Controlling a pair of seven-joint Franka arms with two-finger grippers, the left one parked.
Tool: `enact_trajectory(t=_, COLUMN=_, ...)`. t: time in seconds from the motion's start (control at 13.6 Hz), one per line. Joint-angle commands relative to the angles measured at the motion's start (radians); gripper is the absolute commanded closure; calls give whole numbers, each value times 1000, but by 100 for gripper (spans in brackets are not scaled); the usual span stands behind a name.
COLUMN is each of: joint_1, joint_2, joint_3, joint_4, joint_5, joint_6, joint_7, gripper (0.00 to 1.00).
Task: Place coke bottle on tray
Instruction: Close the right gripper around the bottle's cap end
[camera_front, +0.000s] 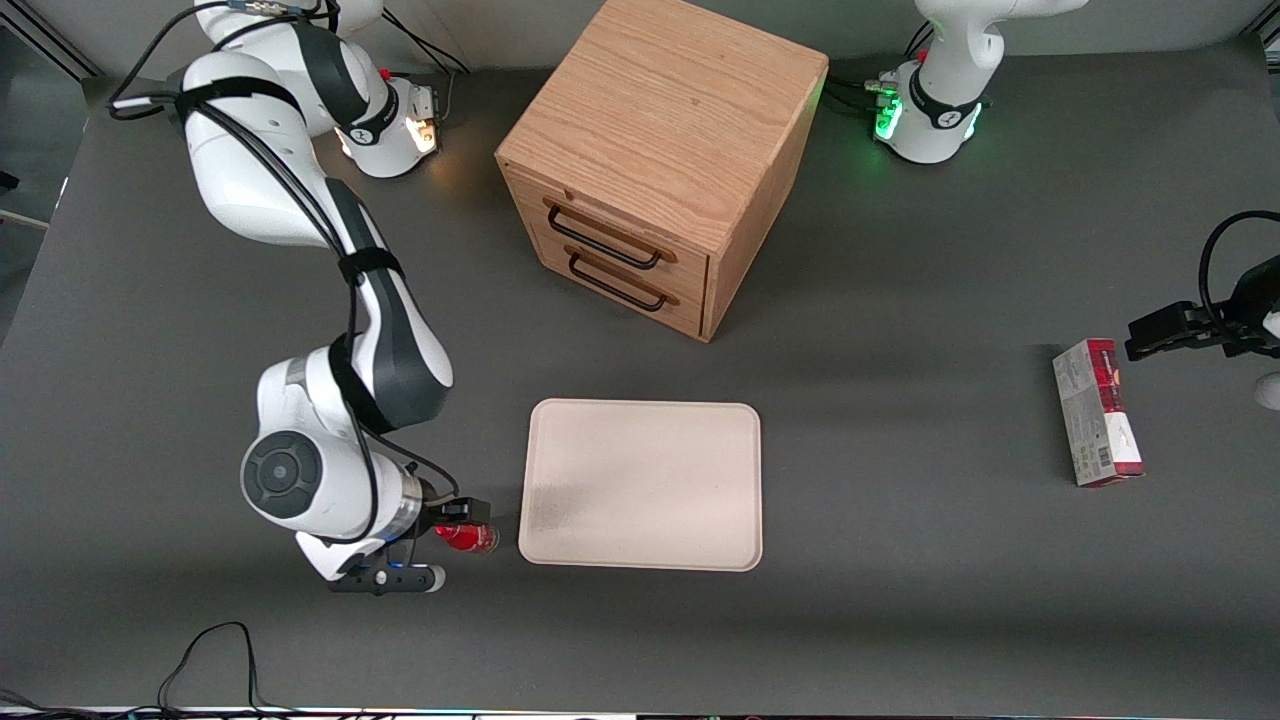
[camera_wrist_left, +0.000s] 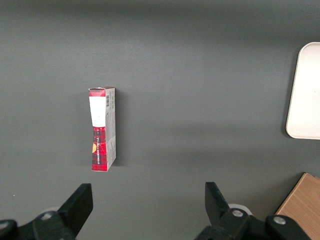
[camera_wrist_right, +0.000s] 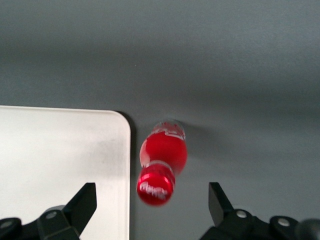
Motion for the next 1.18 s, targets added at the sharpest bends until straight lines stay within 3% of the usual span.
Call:
enact_trajectory(t=0.0, joint_1=6, joint_2=17, joint_3=-5, joint_4=14, joint_5=-16, joint_6=23, joint_7=23, gripper=3)
enact_trajectory(t=0.22, joint_1=6, joint_2=22, joint_3=-6, joint_4=14, joint_5=-16, joint_6=40, joint_7=22, gripper=3)
enact_trajectory(t=0.37, joint_1=6, joint_2=22, joint_3=-6, joint_4=14, joint_5=-16, joint_6=40, joint_7=24, gripper=10)
enact_trajectory(t=0.52, joint_1=3, joint_2=20, joint_3=-6, joint_4=16, joint_5=-14, joint_6=38, joint_7=27, gripper=76)
enact_trajectory(t=0.59, joint_1=3, joint_2=20, joint_3=-6, joint_4=14, joint_5=-13, joint_6=34, joint_7=27, gripper=100)
enact_trajectory(t=1.11, joint_1=1, joint_2=2, joint_3=-5, joint_4=17, joint_5=-8, joint_6=0, joint_7=52, gripper=100)
